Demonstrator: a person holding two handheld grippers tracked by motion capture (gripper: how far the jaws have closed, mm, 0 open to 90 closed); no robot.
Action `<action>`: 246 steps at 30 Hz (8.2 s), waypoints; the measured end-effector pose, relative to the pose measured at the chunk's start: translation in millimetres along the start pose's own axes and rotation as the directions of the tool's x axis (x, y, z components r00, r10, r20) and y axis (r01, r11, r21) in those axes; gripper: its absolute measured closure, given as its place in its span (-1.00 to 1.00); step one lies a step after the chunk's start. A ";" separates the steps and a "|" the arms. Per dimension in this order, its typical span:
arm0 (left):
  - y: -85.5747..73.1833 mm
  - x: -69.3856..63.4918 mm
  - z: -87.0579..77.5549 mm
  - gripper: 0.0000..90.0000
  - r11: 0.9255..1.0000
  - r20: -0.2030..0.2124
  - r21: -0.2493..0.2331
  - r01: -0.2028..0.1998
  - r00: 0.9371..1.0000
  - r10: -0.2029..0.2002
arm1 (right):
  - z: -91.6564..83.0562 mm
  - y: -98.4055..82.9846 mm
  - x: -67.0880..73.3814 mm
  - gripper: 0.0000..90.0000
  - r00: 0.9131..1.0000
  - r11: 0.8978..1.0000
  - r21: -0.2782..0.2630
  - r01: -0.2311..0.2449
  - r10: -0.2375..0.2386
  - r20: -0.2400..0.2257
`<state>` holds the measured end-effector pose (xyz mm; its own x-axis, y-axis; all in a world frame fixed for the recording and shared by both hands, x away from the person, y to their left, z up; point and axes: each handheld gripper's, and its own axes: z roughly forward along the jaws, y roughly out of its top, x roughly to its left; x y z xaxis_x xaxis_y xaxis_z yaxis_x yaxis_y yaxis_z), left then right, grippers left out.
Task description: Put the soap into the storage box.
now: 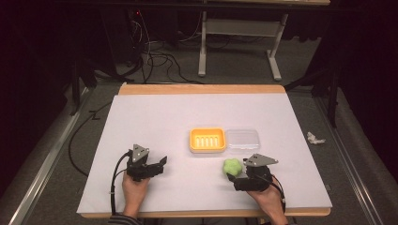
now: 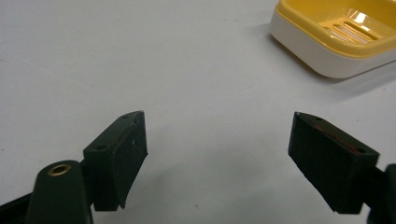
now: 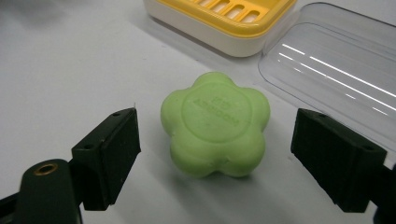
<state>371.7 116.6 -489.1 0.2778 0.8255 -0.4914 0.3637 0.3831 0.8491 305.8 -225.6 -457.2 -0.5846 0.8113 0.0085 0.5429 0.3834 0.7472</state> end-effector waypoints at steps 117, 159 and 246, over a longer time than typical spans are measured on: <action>0.4 0.7 0.1 -0.55 1.000 0.009 0.011 0.002 1.000 -0.002 | 40.9 113.3 -24.9 -0.43 0.996 1.000 0.015 0.018 -0.017 -0.082; 0.9 1.3 1.0 -0.54 1.000 0.001 0.018 0.011 1.000 -0.011 | 95.7 115.5 -20.8 -0.44 0.999 0.993 0.111 -0.026 0.031 -0.041; 0.8 1.6 1.9 -0.54 1.000 -0.009 0.013 0.012 1.000 -0.012 | 41.1 99.1 -30.3 -0.41 0.995 0.994 -0.106 -0.002 0.012 0.097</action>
<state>374.1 117.4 -489.6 0.2657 0.8242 -0.5001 0.3788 0.3878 0.8403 402.1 -194.1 -410.7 -0.5166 0.8549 -0.0469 0.4769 0.3329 0.8135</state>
